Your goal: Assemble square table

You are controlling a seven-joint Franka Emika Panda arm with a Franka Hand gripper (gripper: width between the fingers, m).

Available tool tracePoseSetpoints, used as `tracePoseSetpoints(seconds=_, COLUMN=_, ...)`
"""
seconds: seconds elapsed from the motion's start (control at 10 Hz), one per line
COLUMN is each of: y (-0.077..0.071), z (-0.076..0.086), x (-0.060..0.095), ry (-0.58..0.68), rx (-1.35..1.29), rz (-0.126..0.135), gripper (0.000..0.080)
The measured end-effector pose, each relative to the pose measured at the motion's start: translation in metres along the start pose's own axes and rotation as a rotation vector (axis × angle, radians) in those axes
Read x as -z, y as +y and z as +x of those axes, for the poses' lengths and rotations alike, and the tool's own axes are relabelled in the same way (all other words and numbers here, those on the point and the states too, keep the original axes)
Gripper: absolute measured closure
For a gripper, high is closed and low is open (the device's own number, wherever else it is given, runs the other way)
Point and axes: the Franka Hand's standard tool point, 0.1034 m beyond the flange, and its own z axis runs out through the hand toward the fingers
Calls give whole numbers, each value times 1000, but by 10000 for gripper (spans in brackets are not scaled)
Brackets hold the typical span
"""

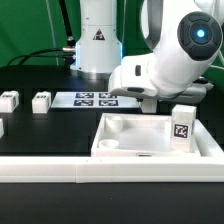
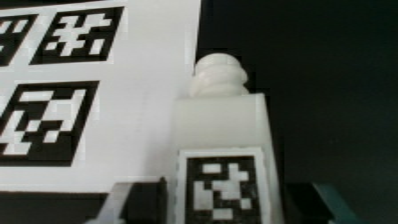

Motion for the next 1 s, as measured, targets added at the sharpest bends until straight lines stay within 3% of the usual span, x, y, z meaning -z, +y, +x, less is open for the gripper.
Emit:
tracePoseSetpoints(seconds=0.3, y=2, z=-1, x=2, ry=-2, rx=4, rz=0, gripper=510)
tracePoseSetpoints(seconds=0.8, y=24, z=-32, x=65, ry=-15, rx=6, rz=49, gripper=509)
tracePoseSetpoints(seconds=1.0, y=26, z=-35, x=70, ry=4, rx=2, rz=55, gripper=509)
